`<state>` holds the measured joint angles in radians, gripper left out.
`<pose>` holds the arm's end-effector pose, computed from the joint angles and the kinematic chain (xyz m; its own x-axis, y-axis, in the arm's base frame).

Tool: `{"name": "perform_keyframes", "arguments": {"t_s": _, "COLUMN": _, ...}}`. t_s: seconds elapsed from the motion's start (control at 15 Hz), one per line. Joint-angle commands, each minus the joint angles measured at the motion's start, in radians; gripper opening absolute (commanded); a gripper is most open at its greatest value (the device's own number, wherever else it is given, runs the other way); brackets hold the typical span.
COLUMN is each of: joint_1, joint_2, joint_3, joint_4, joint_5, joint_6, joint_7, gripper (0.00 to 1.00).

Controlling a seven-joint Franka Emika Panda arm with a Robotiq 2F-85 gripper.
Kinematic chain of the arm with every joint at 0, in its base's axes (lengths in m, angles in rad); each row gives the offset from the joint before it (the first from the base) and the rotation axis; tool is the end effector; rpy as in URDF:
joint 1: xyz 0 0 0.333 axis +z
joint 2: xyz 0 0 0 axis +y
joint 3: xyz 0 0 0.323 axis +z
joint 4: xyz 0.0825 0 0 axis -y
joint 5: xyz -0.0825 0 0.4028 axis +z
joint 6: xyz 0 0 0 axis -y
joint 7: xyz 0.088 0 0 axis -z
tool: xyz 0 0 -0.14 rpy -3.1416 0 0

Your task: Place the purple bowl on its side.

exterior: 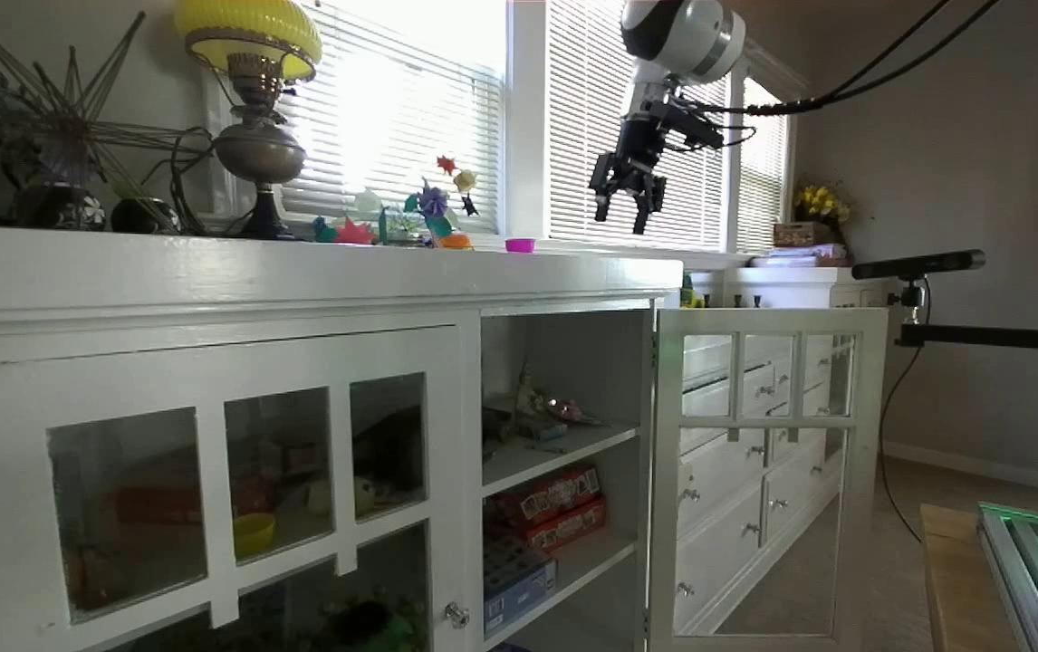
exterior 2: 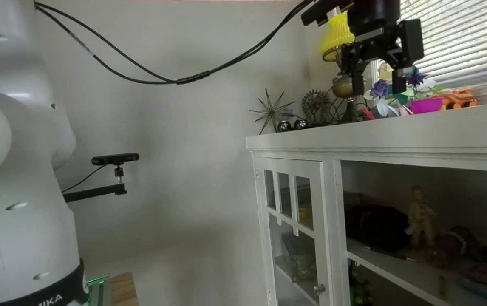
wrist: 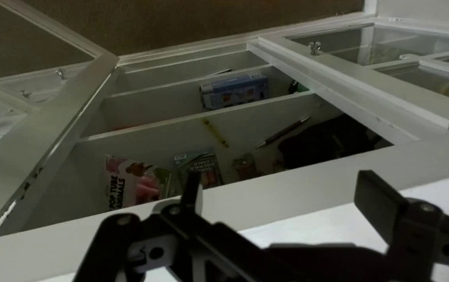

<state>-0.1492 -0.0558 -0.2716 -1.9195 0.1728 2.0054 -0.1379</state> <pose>0.5361 -0.2254 0.4969 0.9251 -0.3463 0.1555 -0.3225 -0.9331 -0.1594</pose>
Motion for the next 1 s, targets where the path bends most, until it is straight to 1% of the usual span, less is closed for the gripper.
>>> {"name": "perform_keyframes", "arguments": {"t_s": 0.0, "joint_1": -0.022, "joint_2": 0.024, "joint_3": 0.020, "joint_4": 0.022, "joint_5": 0.001, "joint_6": -0.002, "joint_7": -0.004, "gripper": 1.00}}
{"name": "perform_keyframes", "arguments": {"t_s": 0.07, "joint_1": -0.023, "joint_2": 0.037, "joint_3": 0.021, "joint_4": 0.030, "joint_5": 0.001, "joint_6": 0.000, "joint_7": -0.004, "gripper": 1.00}}
{"name": "perform_keyframes", "arguments": {"t_s": 0.13, "joint_1": -0.022, "joint_2": 0.025, "joint_3": 0.022, "joint_4": 0.016, "joint_5": 0.024, "joint_6": -0.019, "joint_7": -0.022, "gripper": 1.00}}
{"name": "perform_keyframes", "arguments": {"t_s": 0.27, "joint_1": -0.024, "joint_2": 0.029, "joint_3": 0.026, "joint_4": 0.016, "joint_5": 0.022, "joint_6": -0.026, "joint_7": -0.038, "gripper": 1.00}}
{"name": "perform_keyframes", "arguments": {"t_s": 0.6, "joint_1": -0.041, "joint_2": 0.081, "joint_3": 0.017, "joint_4": 0.117, "joint_5": 0.024, "joint_6": -0.051, "joint_7": -0.051, "gripper": 1.00}}
{"name": "perform_keyframes", "arguments": {"t_s": 0.93, "joint_1": -0.079, "joint_2": 0.154, "joint_3": 0.007, "joint_4": 0.213, "joint_5": 0.061, "joint_6": -0.063, "joint_7": -0.097, "gripper": 1.00}}
